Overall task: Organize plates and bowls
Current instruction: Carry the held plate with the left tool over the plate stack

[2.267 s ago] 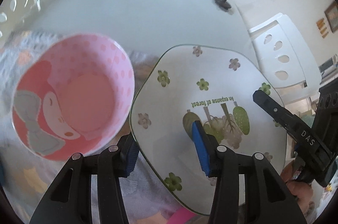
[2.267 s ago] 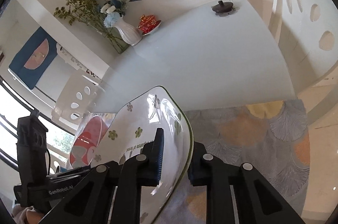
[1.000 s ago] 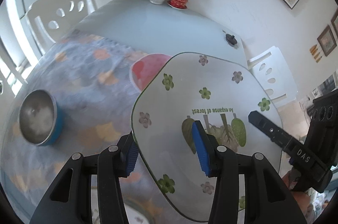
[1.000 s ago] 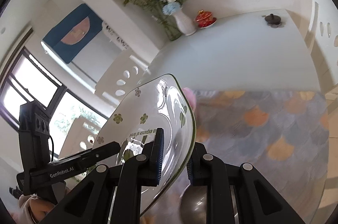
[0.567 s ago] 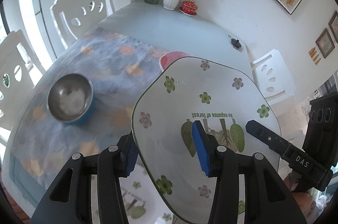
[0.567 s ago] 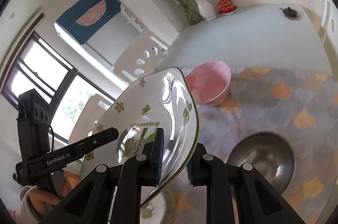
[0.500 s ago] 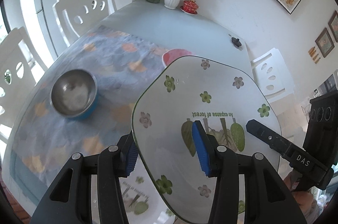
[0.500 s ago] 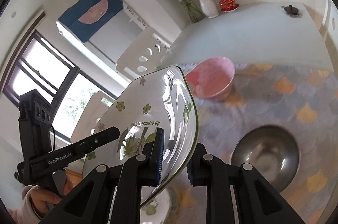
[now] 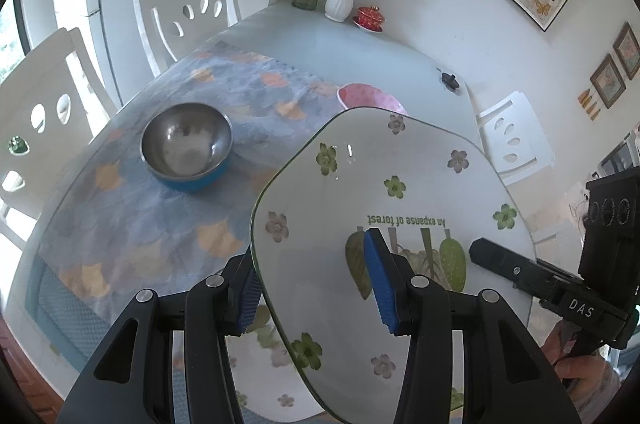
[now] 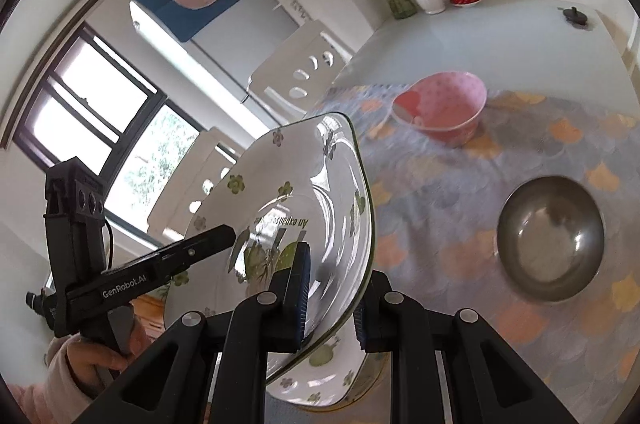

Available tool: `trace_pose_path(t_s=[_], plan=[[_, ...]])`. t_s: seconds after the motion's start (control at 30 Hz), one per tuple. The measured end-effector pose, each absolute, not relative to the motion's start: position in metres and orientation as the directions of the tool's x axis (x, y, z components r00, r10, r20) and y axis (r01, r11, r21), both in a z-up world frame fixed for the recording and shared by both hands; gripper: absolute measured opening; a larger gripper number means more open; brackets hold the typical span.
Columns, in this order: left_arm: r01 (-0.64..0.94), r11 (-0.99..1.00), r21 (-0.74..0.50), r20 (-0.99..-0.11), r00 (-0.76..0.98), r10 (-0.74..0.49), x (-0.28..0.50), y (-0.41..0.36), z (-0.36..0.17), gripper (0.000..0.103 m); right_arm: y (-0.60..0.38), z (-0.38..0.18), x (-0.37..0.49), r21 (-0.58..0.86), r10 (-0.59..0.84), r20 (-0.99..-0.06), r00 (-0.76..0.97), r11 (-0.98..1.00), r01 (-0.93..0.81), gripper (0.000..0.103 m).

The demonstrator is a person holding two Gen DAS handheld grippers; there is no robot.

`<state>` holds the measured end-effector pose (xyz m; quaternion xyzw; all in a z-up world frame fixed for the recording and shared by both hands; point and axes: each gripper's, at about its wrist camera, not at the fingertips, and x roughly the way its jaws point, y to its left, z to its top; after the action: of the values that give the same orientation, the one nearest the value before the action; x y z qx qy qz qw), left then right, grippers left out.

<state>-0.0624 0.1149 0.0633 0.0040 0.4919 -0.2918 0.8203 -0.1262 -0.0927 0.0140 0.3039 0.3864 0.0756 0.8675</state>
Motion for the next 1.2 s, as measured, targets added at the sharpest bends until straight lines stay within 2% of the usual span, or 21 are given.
trace_pose_path(t_s=[0.53,1.2], plan=[[0.484,0.830,-0.275,-0.838,0.302,-0.454,-0.078,0.160,0.017,0.043,-0.047,-0.037,-0.132,0.596,0.448,-0.677,0.584,0.799,0.077,0.019],[0.470,0.844,-0.258,-0.877,0.253,-0.409,-0.085,0.175,-0.033,0.043,-0.029,-0.089,-0.128,0.619,0.490,-0.714,0.500,0.776,0.123,0.020]])
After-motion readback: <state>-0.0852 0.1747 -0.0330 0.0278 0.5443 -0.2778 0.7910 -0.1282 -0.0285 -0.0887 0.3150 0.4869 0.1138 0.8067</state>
